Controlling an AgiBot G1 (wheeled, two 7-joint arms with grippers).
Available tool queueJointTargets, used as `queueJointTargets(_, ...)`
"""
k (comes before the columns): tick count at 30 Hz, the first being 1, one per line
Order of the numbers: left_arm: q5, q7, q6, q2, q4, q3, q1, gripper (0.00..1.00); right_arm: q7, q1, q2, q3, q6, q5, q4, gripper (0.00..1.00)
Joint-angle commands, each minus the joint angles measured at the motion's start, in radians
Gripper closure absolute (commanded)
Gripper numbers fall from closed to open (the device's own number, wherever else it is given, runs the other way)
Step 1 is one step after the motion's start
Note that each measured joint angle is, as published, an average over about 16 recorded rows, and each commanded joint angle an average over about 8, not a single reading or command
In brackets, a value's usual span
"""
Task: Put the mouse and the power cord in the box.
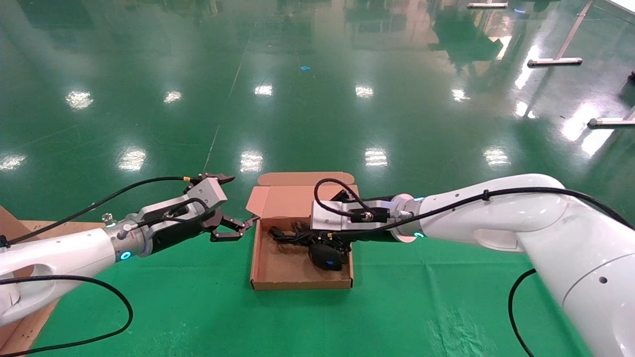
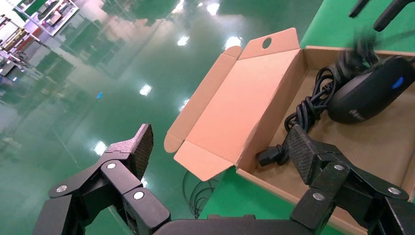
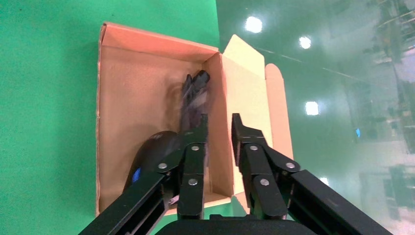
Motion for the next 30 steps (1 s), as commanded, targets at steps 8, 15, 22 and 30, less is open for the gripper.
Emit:
queueJointTargets(8, 0.001, -0.001, -0.001, -0.002, -0.003, 0.001, 0.001, 0.0, 0.001, 0.0, 0.003, 0.007, -0.005, 0.0, 0.001, 0.0)
queueJointTargets(15, 0.0, -0.063, 0.032, -0.034, -0.076, -0.03, 0.028, 0.0, 0.039, -0.035, 0.05, 0.046, -0.045, 0.045, 0.056, 0.0)
queueJointTargets(22, -0.002, -0.186, 0.098, -0.098, -0.219, -0.092, 0.081, 0.0, 0.111, -0.101, 0.138, 0.114, -0.119, 0.129, 0.16, 0.0)
queueJointTargets(30, -0.005, -0.328, 0.175, -0.172, -0.383, -0.163, 0.142, 0.0, 0.193, -0.176, 0.24, 0.194, -0.204, 0.226, 0.279, 0.0)
